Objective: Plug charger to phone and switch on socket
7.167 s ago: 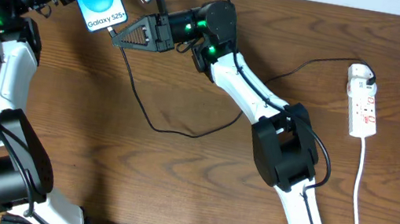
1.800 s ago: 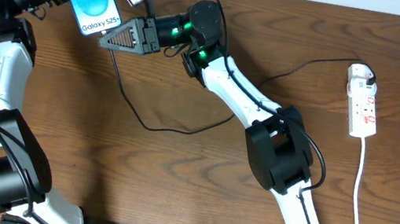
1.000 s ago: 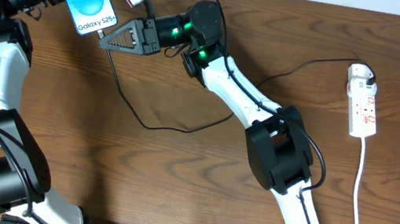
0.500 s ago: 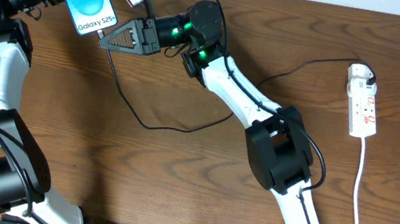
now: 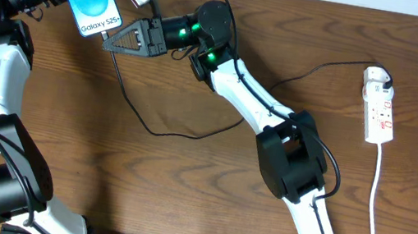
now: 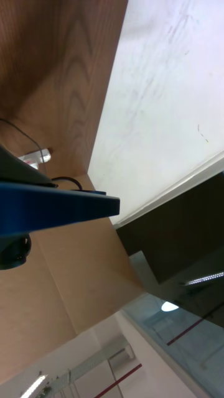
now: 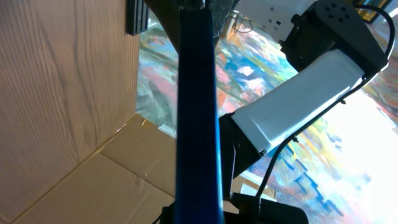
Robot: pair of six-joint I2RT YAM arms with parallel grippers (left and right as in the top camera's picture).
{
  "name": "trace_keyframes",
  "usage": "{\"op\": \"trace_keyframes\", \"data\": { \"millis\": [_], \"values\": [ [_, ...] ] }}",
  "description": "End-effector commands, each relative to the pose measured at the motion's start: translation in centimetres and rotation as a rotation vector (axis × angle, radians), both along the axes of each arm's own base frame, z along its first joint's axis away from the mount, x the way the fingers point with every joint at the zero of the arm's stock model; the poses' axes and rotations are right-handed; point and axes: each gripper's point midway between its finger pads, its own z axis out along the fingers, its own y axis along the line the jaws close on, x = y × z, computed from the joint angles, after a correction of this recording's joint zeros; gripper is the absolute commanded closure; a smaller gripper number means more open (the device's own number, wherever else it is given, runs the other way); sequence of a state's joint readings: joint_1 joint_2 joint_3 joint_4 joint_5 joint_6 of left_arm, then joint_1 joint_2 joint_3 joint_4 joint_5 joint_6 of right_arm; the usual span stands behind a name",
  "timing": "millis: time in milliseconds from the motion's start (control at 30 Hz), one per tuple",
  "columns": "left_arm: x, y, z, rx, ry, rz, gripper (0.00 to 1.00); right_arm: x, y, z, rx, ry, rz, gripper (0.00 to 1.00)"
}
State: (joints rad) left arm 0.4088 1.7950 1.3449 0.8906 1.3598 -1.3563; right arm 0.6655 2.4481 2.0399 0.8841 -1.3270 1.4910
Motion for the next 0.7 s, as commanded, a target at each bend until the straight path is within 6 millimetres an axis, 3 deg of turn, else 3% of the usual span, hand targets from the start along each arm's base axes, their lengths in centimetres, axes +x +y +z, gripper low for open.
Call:
{"op": "trace_keyframes", "data": {
  "millis": [0, 667],
  "values": [
    [-1.02, -1.64, 1.25, 0.034, -0.04, -0.059, 0.93, 0.87, 0.22, 2.1, 0.039, 0.021, -0.07, 0.99],
    [-1.06, -1.88, 1.23, 0.04, -0.047, -0.066, 0.93, 1.58, -0.18, 2.17, 0.042, 0.024, -0.09, 0.99]
  ]
}}
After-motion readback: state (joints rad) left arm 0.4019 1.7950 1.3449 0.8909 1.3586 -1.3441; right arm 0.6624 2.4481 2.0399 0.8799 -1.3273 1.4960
